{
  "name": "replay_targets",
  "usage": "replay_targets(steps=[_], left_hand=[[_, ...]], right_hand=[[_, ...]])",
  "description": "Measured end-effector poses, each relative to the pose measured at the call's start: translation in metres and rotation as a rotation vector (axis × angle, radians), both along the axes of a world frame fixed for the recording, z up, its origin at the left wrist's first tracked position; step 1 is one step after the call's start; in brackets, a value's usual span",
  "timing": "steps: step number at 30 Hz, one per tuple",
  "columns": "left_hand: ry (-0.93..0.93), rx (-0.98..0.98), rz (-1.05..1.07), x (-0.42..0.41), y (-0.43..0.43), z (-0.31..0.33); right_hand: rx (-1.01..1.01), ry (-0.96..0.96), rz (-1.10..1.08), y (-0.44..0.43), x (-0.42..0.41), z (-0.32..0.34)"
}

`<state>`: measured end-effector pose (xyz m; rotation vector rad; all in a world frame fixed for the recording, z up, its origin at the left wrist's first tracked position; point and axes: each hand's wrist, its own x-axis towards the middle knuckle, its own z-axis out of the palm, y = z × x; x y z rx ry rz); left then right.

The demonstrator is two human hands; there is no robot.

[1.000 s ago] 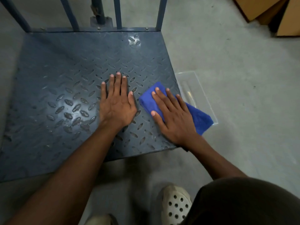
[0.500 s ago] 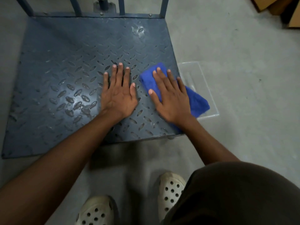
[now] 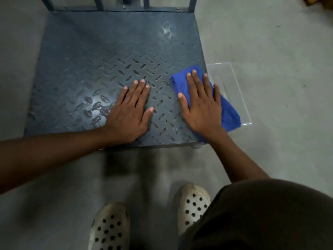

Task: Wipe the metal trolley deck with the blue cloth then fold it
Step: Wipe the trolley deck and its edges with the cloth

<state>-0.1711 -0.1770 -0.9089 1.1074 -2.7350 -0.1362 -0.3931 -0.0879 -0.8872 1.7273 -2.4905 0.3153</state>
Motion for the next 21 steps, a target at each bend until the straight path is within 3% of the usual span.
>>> replay_targets(steps=[2,5,8,13,15,21], left_hand=[[-0.031,-0.017,-0.083,0.013,0.002,-0.003],[-0.030,-0.046,-0.130,0.019,-0.004,0.001],[0.009,-0.013,-0.081,0.013,-0.008,0.006],[0.067,0.014,0.052,0.001,0.006,-0.003],[0.082,0.049,0.113,-0.001,0.009,-0.007],[0.111,0.000,0.107,0.004,0.026,-0.011]], right_hand=[[0.017,0.031,0.005,0.034,0.025,-0.005],[0.067,0.092,0.208,0.070,0.051,-0.009],[0.087,0.085,0.330,0.075,0.020,0.001],[0.043,0.011,-0.064,0.054,-0.048,0.011],[0.065,0.011,-0.082,0.049,-0.036,0.007],[0.143,0.112,0.423,0.085,0.049,-0.011]])
